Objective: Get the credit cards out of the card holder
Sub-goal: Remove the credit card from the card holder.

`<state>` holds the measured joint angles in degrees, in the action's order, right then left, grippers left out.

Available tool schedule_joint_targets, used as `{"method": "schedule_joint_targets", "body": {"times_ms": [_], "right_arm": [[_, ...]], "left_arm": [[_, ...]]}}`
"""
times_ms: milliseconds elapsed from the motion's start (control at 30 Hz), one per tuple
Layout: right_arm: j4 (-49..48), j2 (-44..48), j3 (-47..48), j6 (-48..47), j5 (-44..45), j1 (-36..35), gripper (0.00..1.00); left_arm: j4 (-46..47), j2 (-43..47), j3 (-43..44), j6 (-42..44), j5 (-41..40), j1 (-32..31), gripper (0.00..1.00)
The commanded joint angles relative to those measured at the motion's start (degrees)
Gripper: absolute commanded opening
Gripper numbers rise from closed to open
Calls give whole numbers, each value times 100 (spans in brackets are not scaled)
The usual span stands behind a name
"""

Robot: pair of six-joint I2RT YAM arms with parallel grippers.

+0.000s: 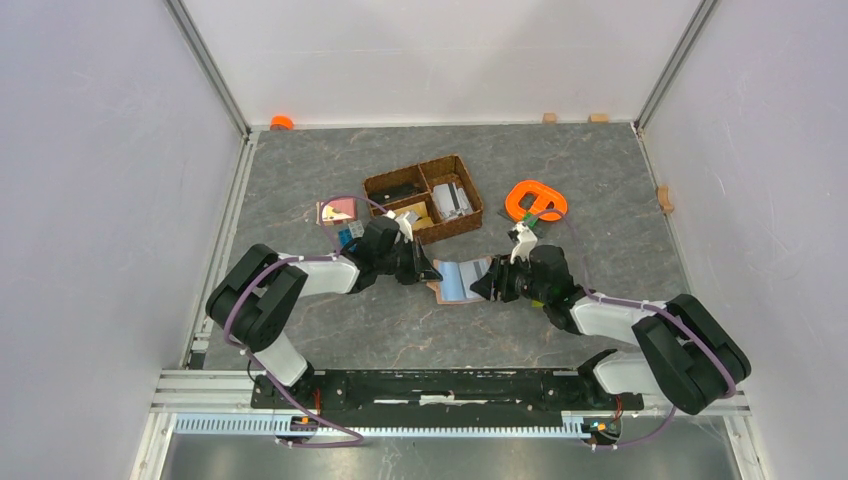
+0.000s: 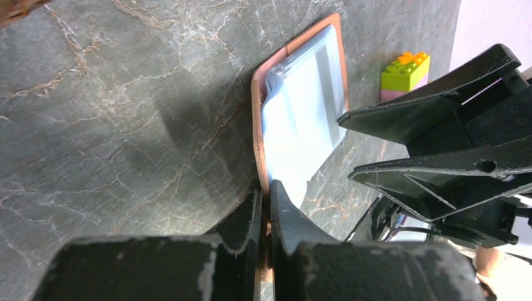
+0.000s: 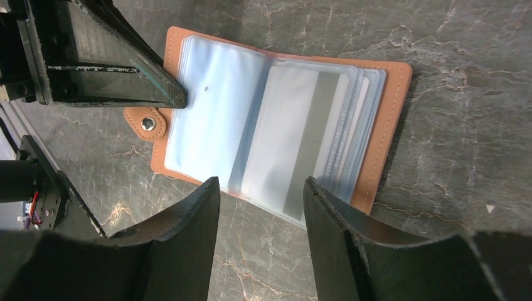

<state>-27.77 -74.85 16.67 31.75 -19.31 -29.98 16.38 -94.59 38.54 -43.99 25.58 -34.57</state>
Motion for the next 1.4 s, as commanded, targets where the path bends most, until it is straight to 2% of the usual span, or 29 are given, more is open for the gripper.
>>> {"method": "schedule_joint_targets", "body": {"times_ms": [0, 700, 967, 1133, 1367], "right_arm": [[112, 98, 158, 6, 325, 53, 57], [323, 5, 260, -100, 315, 60, 56], [-189, 108, 115, 57, -251, 66, 46], [-447, 69, 61, 165, -534, 57, 44], [277, 141, 226, -33, 177, 62, 52]], "left_arm": [[-153, 107, 166, 272, -148, 3, 2], [-184, 107, 180, 285, -150, -9, 2], [-186, 81, 198, 290, -133, -6, 2], [-187, 55, 206, 285, -124, -24, 2], [-197, 81, 206, 294, -141, -32, 2]]}}
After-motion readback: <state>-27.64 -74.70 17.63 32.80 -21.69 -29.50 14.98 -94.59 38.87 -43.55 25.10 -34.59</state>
